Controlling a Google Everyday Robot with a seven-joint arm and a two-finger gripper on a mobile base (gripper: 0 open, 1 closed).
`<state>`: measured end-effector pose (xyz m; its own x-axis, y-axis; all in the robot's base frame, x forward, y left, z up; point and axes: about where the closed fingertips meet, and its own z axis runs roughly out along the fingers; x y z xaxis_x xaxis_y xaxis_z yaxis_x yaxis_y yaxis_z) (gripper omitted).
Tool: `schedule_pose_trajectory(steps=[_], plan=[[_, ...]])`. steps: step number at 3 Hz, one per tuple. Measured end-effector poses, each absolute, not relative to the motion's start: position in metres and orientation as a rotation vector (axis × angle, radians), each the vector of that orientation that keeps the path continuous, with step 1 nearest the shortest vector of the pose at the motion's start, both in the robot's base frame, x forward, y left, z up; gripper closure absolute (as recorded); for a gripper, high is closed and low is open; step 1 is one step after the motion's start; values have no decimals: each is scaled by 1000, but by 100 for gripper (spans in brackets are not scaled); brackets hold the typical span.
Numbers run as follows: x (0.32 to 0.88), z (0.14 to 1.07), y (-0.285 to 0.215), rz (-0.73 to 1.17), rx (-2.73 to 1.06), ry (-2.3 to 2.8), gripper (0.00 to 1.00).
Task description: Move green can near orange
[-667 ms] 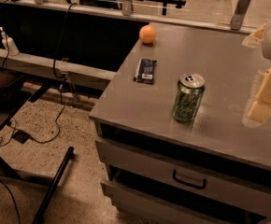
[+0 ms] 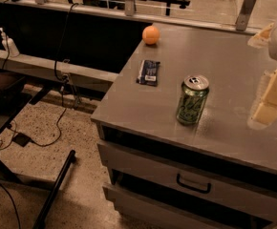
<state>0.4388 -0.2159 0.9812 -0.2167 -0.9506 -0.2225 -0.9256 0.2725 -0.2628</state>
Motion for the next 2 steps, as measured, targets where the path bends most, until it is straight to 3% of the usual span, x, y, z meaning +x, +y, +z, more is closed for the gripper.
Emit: schedule_pose_trajectory(steps=[2], plan=[[464,965,-198,36,-1687,2104,0]])
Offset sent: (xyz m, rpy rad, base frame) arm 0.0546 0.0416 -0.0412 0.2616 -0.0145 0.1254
